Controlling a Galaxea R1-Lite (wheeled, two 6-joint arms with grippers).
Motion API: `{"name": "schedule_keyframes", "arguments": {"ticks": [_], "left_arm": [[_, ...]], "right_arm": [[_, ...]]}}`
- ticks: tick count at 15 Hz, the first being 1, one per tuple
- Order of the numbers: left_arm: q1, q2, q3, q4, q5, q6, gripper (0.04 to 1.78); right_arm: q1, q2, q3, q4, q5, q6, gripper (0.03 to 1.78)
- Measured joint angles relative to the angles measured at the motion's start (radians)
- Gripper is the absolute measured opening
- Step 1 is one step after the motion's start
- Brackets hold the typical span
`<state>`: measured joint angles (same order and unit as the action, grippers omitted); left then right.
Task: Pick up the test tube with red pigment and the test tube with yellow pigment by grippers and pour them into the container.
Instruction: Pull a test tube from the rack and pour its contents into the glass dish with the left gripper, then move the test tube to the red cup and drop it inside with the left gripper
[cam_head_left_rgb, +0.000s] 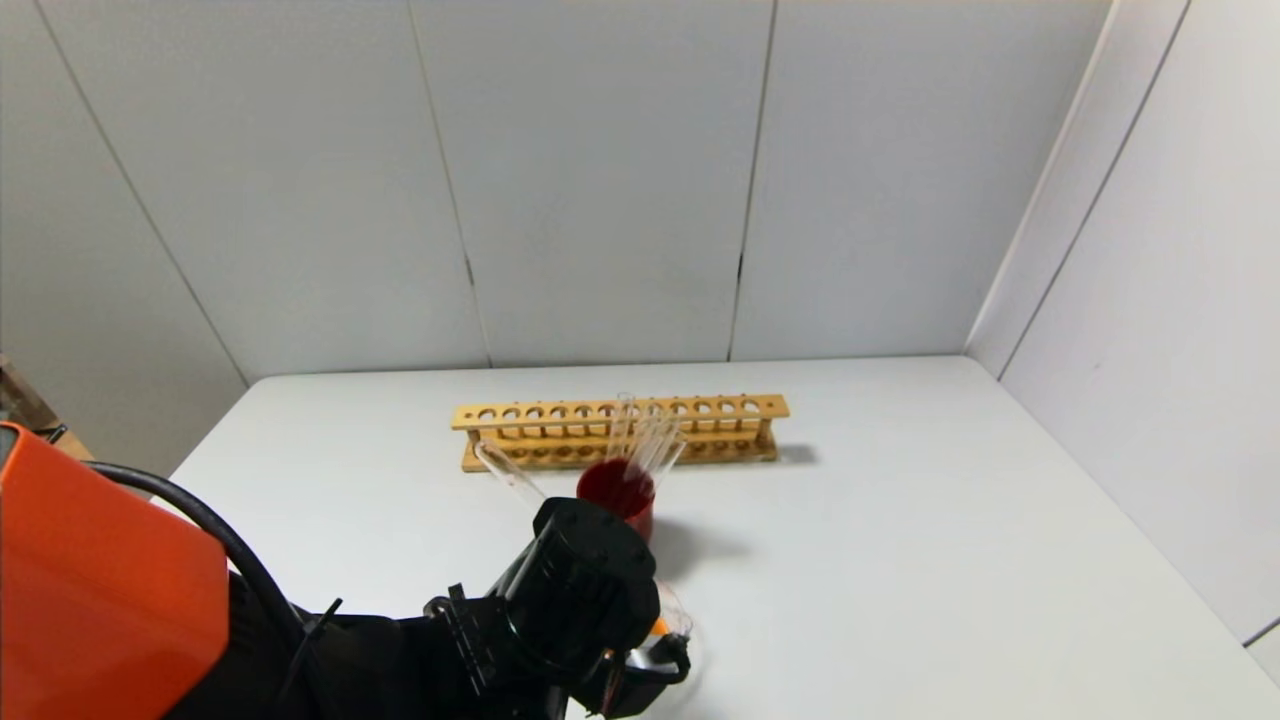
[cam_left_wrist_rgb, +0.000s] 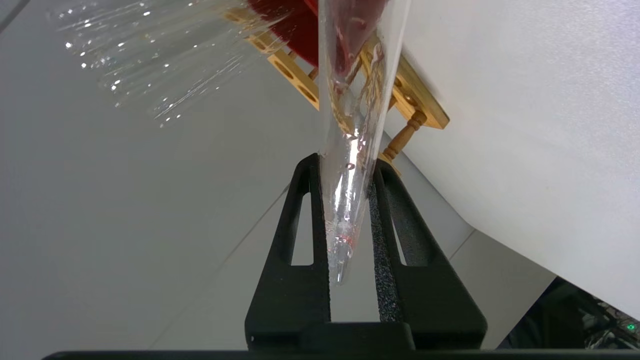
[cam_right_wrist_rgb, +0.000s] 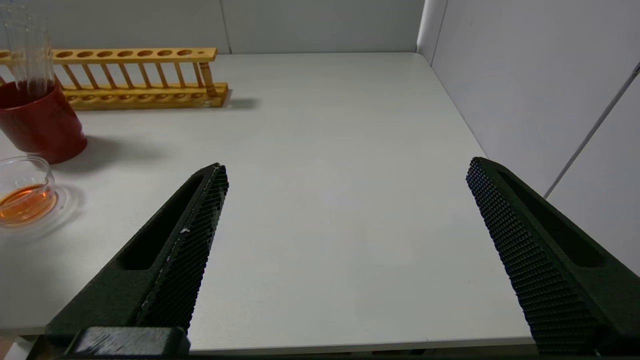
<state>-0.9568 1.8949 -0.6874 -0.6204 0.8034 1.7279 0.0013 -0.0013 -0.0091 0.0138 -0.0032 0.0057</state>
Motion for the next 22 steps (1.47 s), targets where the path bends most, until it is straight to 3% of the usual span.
{"name": "schedule_keyframes", "arguments": {"ticks": [3,7,15,19,22], "left_arm": [[0.001,-0.026,-0.043,-0.028,-0.004,-0.045,0.30],[0.007,-0.045,-0.138,-0.100,-0.004,-0.229,0.30],[0.074,-0.100,-0.403,-0.072,0.103,-0.777,0.30],[0.114,-0.139,-0.486,0.102,0.095,-1.123,0.30],[0.119,-0.154,-0.507,0.306,0.020,-1.445,0.30]], "right_arm": [[0.000,0.000,0.000,0.000,0.000,0.000,1.74],[0.000,0.000,0.000,0.000,0.000,0.000,1.74],[0.000,0.000,0.000,0.000,0.000,0.000,1.74],[0.000,0.000,0.000,0.000,0.000,0.000,1.74],[0.000,0.000,0.000,0.000,0.000,0.000,1.74]]}}
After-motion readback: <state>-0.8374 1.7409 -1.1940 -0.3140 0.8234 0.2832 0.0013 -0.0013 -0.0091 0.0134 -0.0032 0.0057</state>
